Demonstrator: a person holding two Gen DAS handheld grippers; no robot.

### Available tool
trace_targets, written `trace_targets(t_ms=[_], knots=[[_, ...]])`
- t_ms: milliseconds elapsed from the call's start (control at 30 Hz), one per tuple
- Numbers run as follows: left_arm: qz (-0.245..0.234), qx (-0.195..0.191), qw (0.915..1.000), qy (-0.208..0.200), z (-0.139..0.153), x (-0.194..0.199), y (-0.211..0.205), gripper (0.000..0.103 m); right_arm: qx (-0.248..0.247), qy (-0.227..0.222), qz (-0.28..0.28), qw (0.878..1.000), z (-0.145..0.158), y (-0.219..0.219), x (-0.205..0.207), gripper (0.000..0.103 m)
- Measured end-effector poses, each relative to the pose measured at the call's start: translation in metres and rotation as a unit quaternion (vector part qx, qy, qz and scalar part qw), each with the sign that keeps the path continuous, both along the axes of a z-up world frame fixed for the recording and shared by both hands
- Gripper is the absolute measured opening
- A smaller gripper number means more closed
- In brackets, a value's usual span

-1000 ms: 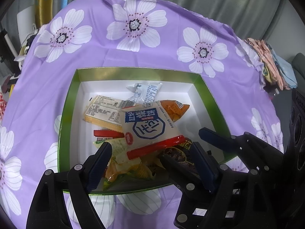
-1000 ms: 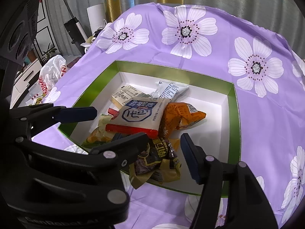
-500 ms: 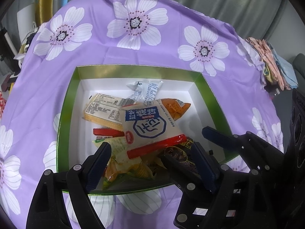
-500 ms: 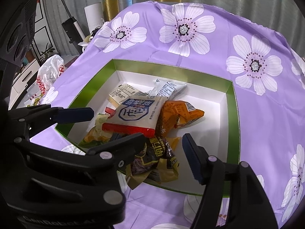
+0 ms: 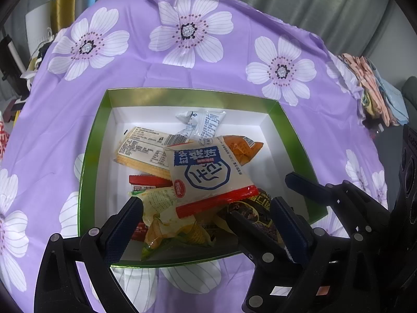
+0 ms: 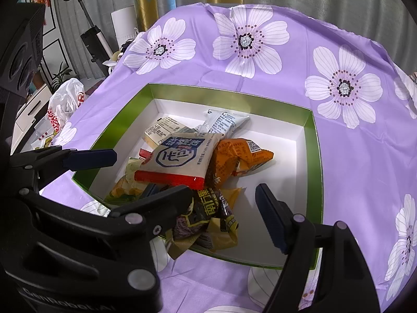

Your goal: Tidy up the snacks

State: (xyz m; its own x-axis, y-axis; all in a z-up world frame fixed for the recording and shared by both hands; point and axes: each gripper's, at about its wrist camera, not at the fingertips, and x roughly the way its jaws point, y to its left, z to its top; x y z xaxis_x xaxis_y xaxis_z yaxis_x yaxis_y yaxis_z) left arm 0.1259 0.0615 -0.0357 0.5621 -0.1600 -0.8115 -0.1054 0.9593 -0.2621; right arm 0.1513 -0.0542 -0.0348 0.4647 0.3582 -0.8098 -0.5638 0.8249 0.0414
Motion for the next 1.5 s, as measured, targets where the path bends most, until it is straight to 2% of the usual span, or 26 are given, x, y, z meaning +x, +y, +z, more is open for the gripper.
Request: trace_targets(t_ms=[600, 767, 1500], knots=[[0.001, 0.002, 1.0, 0.0, 0.0001, 0.0006, 0.0003, 0.098, -0.005, -0.001, -0.009, 1.0, -0.0012, -0.0019, 0.0013, 0.081], [0.002, 0.0, 1.0, -0.006, 0.0017, -0.0008, 0.002, 0.098, -0.002, -0.004, -0.02, 1.0, 0.0009, -0.0062, 0.0027, 0.088], [0.003, 0.002, 1.0, -0.007, 0.0052, 0.0003, 0.0002, 0.099, -0.009, -0.008, -0.026, 1.0, 0.0037, -0.0066, 0.001, 0.091]])
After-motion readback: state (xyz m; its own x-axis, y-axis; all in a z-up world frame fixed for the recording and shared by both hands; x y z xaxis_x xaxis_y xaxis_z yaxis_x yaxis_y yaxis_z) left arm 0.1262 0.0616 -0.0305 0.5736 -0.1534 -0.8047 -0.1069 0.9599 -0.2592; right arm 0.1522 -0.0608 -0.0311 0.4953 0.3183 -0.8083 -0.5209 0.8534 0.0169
